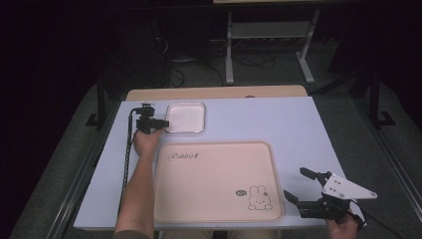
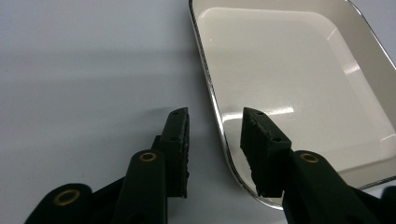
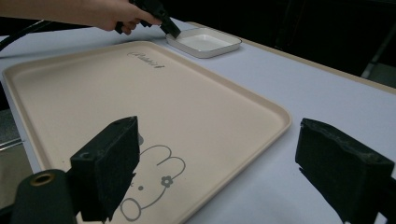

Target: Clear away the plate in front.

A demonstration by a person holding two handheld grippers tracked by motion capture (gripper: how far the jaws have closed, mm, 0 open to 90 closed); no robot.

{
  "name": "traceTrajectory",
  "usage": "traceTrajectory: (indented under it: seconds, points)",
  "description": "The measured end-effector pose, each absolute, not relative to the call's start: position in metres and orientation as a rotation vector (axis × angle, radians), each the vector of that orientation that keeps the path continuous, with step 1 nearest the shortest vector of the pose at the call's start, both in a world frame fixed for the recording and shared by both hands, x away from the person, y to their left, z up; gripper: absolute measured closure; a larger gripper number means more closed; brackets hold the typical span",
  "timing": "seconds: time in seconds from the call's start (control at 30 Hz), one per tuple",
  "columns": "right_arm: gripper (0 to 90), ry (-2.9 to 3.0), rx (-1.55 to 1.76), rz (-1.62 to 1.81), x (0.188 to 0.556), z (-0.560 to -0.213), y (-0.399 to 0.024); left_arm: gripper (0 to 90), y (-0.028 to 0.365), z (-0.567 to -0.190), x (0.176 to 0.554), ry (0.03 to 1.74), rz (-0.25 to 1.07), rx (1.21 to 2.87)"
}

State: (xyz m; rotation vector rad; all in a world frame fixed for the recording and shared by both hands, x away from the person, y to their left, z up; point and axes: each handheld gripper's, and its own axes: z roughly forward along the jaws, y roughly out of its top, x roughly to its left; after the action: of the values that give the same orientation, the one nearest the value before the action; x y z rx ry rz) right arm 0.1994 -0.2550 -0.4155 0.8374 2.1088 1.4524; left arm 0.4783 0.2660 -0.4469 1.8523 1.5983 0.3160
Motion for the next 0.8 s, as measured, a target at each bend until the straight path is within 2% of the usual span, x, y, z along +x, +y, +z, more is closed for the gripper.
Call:
traceTrajectory:
  seconds: [0.53, 0.8]
  points:
    - [12.9, 2.111, 0.839, 1.454, 0.1995, -0.4157, -0.2557, 80.7, 0.2633, -0.448, 0.4838, 1.661, 0.259, 1.8]
    - [12.9, 2.113, 0.846, 1.452, 0.2, -0.4163, -0.2562, 85.4, 0.2631, -0.4478, 0.4837, 1.698, 0.242, 1.76]
